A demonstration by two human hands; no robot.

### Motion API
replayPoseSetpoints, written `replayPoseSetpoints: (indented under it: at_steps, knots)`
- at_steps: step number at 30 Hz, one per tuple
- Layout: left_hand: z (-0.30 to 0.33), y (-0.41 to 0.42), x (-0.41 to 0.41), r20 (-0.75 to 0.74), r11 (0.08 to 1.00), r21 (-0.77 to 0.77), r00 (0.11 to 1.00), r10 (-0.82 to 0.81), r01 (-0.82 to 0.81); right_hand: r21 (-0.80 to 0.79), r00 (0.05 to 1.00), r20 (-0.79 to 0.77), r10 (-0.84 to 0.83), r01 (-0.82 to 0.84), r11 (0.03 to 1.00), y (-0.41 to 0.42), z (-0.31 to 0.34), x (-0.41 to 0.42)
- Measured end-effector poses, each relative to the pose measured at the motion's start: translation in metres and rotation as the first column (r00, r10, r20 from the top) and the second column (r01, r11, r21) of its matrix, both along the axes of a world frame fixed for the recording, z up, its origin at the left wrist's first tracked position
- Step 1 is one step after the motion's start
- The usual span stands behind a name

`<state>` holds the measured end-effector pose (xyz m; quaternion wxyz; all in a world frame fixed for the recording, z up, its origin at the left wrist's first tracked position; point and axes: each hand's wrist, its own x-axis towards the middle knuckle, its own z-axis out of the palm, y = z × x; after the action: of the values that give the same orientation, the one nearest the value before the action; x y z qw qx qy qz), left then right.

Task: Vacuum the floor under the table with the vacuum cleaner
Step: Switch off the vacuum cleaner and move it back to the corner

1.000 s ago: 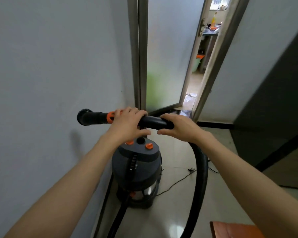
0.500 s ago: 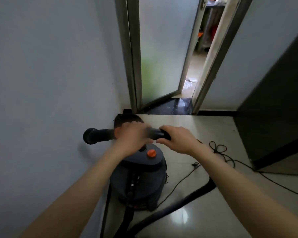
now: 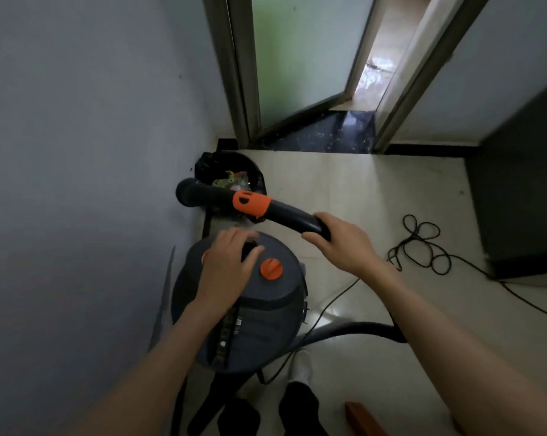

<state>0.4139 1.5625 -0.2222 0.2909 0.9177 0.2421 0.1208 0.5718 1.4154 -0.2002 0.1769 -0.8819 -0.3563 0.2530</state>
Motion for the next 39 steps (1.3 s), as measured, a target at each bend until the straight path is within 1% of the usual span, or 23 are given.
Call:
replayPoseSetpoints:
  at_steps: [2, 3, 5, 7, 9, 12, 15, 18, 19, 22, 24, 25, 26, 27, 29, 30, 33, 35, 37, 39]
  knots:
    - [-0.036, -0.006, 0.003, -0.254, 0.996, -0.075, 0.967, 0.027, -0.048, -0.027, 1.0, -0.015, -0.023, 0.022, 0.999, -0.004, -0.024, 0.01]
    - [-0.053, -0.009, 0.007, -0.371, 0.997, -0.06, 0.929, 0.02, -0.045, -0.041, 1.0, -0.019, -0.023, 0.022, 0.999, -0.006, -0.035, 0.013]
    - [-0.077, -0.012, 0.02, -0.557, 0.999, 0.036, 0.83, -0.01, 0.036, -0.058, 1.0, -0.018, -0.008, 0.007, 0.998, -0.012, -0.053, 0.016]
    - [-0.094, -0.015, 0.036, -0.667, 0.981, 0.128, 0.745, -0.021, 0.142, -0.075, 1.0, -0.022, 0.012, -0.014, 0.997, -0.018, -0.069, 0.016]
    - [-0.103, -0.018, 0.049, -0.721, 0.955, 0.196, 0.692, -0.013, 0.222, -0.074, 0.999, -0.035, 0.004, -0.006, 0.997, -0.023, -0.08, 0.014]
    - [-0.108, -0.022, 0.058, -0.755, 0.914, 0.252, 0.656, -0.02, 0.318, -0.029, 0.997, -0.042, -0.07, 0.068, 0.997, -0.027, -0.087, 0.011]
    - [-0.111, -0.024, 0.058, -0.77, 0.928, 0.229, 0.638, -0.012, 0.294, 0.005, 0.989, -0.052, -0.139, 0.139, 0.99, -0.024, -0.089, 0.006]
    - [-0.109, -0.026, 0.056, -0.76, 0.963, 0.195, 0.649, 0.03, 0.184, 0.03, 0.986, -0.051, -0.16, 0.162, 0.986, -0.017, -0.09, 0.0]
    - [-0.107, -0.026, 0.054, -0.741, 0.974, 0.168, 0.671, 0.024, 0.152, 0.04, 0.983, -0.059, -0.171, 0.174, 0.984, -0.014, -0.091, -0.002]
    - [-0.105, -0.012, 0.038, -0.615, 0.995, 0.084, 0.789, 0.004, 0.061, 0.052, 0.979, -0.079, -0.186, 0.19, 0.98, -0.007, -0.093, -0.006]
    - [-0.103, 0.011, 0.022, -0.521, 0.992, 0.089, 0.846, 0.118, -0.084, 0.042, 0.982, -0.079, -0.173, 0.177, 0.983, -0.003, -0.094, -0.009]
    - [-0.103, 0.025, 0.014, -0.488, 0.978, 0.114, 0.848, 0.209, -0.175, 0.036, 0.983, -0.077, -0.164, 0.167, 0.985, -0.001, -0.094, -0.011]
    - [-0.101, 0.039, 0.006, -0.486, 0.958, 0.153, 0.825, 0.288, -0.244, 0.029, 0.985, -0.075, -0.156, 0.159, 0.987, 0.001, -0.095, -0.013]
    - [-0.102, 0.051, -0.001, -0.514, 0.943, 0.201, 0.79, 0.333, -0.266, 0.021, 0.986, -0.072, -0.15, 0.151, 0.988, 0.004, -0.095, -0.015]
    - [-0.105, 0.067, -0.011, -0.605, 0.941, 0.276, 0.726, 0.328, -0.195, 0.014, 0.987, -0.074, -0.142, 0.143, 0.99, 0.008, -0.095, -0.021]
    - [-0.108, 0.071, -0.014, -0.637, 0.948, 0.284, 0.71, 0.3, -0.146, 0.016, 0.987, -0.08, -0.142, 0.144, 0.989, 0.01, -0.095, -0.024]
    - [-0.114, 0.074, -0.015, -0.648, 0.961, 0.277, 0.736, 0.197, -0.013, 0.024, 0.983, -0.093, -0.158, 0.161, 0.987, 0.015, -0.097, -0.034]
    - [-0.116, 0.076, -0.014, -0.653, 0.959, 0.279, 0.741, 0.153, 0.047, 0.027, 0.979, -0.091, -0.181, 0.184, 0.983, 0.017, -0.098, -0.038]
    - [-0.115, 0.077, -0.014, -0.664, 0.971, 0.237, 0.736, 0.131, 0.041, 0.029, 0.976, -0.085, -0.202, 0.205, 0.978, 0.017, -0.099, -0.042]
    - [-0.114, 0.077, -0.012, -0.675, 0.983, 0.186, 0.726, 0.133, -0.007, 0.025, 0.972, -0.084, -0.221, 0.224, 0.974, 0.017, -0.098, -0.048]
